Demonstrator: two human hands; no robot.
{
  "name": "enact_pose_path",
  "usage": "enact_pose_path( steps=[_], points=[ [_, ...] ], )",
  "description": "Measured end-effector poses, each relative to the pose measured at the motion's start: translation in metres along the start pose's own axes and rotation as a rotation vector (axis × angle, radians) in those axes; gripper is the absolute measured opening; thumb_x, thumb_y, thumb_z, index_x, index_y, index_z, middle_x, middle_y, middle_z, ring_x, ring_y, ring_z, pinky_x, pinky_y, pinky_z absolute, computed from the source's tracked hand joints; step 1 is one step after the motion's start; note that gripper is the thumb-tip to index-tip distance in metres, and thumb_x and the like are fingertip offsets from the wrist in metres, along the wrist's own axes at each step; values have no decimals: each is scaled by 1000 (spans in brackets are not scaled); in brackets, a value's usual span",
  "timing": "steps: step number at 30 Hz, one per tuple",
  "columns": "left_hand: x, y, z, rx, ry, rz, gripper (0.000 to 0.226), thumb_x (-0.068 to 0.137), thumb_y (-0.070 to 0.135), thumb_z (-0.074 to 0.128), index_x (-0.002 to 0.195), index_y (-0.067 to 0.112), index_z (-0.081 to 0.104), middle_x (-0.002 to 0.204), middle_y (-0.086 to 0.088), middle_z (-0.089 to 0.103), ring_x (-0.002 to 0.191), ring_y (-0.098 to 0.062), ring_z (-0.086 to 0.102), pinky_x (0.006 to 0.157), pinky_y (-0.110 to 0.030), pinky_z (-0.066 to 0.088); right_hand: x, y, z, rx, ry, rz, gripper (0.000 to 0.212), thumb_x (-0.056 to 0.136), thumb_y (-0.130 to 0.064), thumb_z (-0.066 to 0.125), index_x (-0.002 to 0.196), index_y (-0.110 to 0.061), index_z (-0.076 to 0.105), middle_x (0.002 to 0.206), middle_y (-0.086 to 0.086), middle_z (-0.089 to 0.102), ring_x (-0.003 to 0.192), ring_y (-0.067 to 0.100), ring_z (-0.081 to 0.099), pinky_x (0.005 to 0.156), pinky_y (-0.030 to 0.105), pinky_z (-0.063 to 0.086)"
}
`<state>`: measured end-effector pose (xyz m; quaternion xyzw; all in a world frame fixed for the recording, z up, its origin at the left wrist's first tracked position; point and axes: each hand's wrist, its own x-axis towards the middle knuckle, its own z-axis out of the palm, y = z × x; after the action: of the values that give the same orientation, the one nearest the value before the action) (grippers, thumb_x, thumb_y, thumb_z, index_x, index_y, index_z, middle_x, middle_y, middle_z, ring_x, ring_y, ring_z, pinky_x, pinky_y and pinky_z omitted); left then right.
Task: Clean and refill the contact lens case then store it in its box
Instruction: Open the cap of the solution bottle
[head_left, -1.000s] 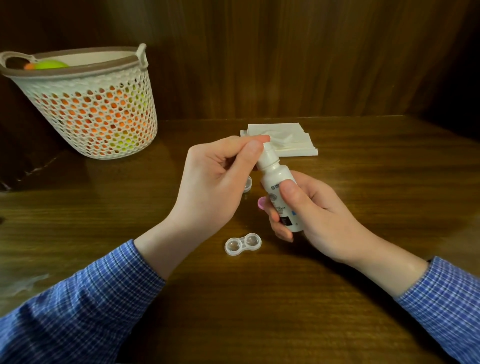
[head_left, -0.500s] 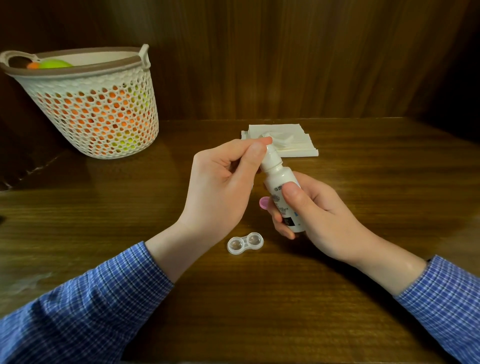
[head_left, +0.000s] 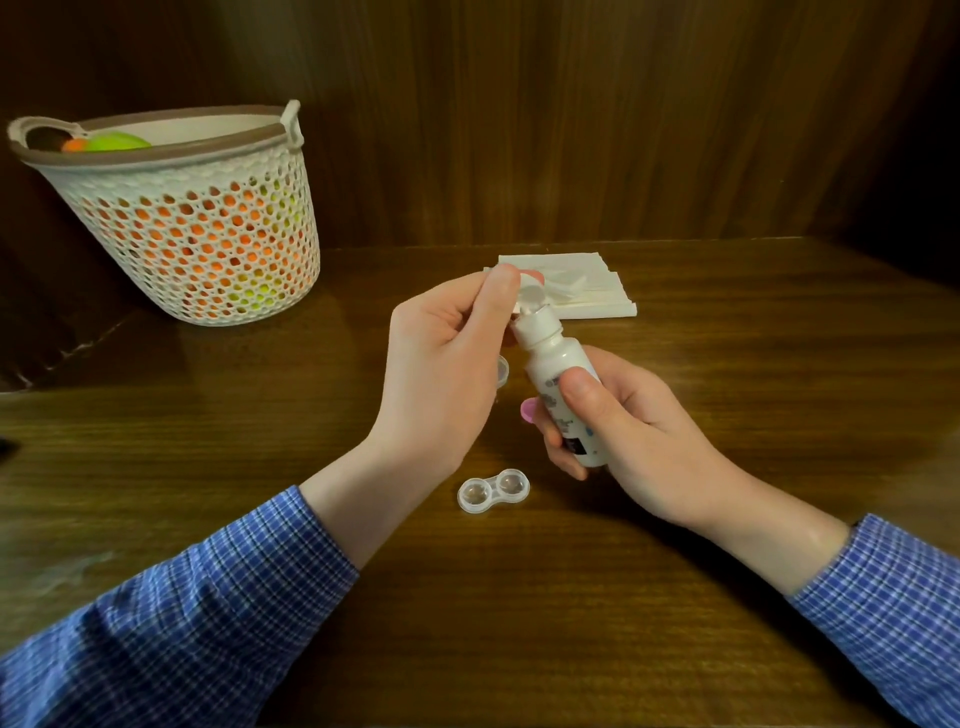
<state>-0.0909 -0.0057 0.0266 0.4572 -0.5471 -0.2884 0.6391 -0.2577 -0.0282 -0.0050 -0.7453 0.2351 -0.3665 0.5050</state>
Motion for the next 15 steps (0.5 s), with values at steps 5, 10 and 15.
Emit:
enact_pose_path(
  steps=[5, 10, 15],
  points=[
    [10, 3, -13, -151, -144, -186, 37, 100, 36, 52, 103, 10, 79, 98, -17, 70, 91, -23, 63, 88, -45, 54, 3, 0, -10, 351, -107, 111, 32, 104, -37, 50, 119, -10, 58, 78, 6, 61, 55, 16, 48, 67, 50, 40],
    [16, 3, -22, -331, -278, -345, 38, 107, 31, 47, 98, 9, 77, 80, -5, 66, 66, -9, 57, 63, -24, 52, 4, -2, -32, 974, -324, 311, 40, 98, -38, 63, 131, -14, 65, 87, 11, 65, 52, 8, 38, 56, 25, 27],
    [16, 4, -25, -531, -520, -507, 31, 108, 26, 45, 96, 13, 71, 76, -2, 65, 64, -11, 57, 64, -25, 53, 6, -3, -39, 1265, -370, 421, 42, 102, -37, 55, 123, -2, 64, 100, 15, 59, 57, 6, 35, 55, 20, 34]
  ],
)
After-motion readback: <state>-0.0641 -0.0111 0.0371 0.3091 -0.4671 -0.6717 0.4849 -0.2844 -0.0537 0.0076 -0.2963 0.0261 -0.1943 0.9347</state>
